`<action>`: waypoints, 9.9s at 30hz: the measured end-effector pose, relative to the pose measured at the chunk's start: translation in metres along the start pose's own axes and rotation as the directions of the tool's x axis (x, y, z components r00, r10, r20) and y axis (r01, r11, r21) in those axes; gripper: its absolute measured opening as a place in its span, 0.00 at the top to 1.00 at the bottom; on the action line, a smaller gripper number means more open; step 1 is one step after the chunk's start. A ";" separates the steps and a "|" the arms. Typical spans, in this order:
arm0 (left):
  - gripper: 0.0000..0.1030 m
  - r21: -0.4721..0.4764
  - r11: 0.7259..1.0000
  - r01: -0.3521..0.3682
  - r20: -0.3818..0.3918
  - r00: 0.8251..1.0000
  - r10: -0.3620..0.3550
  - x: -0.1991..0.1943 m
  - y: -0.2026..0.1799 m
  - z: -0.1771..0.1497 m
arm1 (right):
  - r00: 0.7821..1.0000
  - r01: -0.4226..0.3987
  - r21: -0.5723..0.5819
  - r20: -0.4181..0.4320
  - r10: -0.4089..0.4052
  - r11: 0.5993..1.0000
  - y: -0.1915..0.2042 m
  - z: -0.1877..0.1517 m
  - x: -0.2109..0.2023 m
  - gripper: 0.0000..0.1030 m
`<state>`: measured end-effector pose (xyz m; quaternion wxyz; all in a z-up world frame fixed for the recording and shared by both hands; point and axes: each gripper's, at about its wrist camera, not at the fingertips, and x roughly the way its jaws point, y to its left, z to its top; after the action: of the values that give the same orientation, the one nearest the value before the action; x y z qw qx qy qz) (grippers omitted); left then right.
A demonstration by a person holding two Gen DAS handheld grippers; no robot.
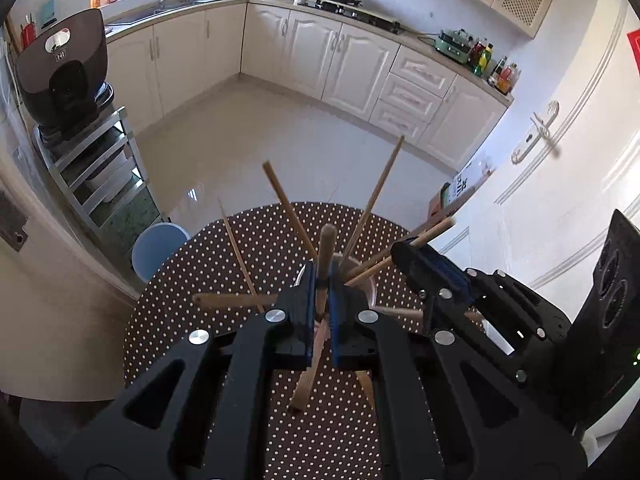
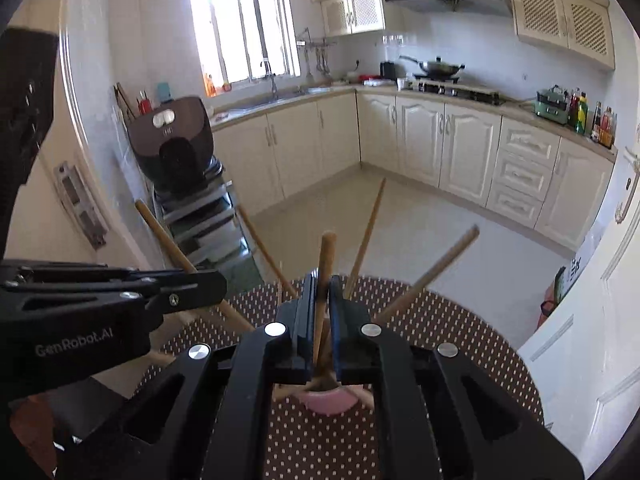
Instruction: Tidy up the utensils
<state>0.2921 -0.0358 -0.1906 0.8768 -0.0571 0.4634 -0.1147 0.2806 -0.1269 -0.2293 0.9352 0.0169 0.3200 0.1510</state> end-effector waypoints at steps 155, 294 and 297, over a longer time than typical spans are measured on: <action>0.94 -0.114 0.988 -0.105 -0.364 0.930 0.057 0.132 0.121 -0.114 | 0.823 -0.034 0.463 -0.490 0.288 0.886 -0.127 -0.106 0.116 0.95; 0.94 -0.086 0.994 0.065 0.867 0.497 0.042 -0.019 -0.003 -0.093 | 0.973 -0.190 -0.006 0.131 0.189 0.982 -0.027 0.000 -0.008 0.94; 0.94 -0.103 0.991 0.091 0.858 0.512 0.042 -0.018 0.001 -0.098 | 0.973 -0.196 0.000 0.127 0.194 0.981 -0.029 -0.001 -0.009 0.94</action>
<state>0.2012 -0.0300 -0.2317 0.9834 -0.1718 -0.0243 -0.0523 0.2813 -0.1568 -0.2285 0.9341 0.0636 0.2576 0.2387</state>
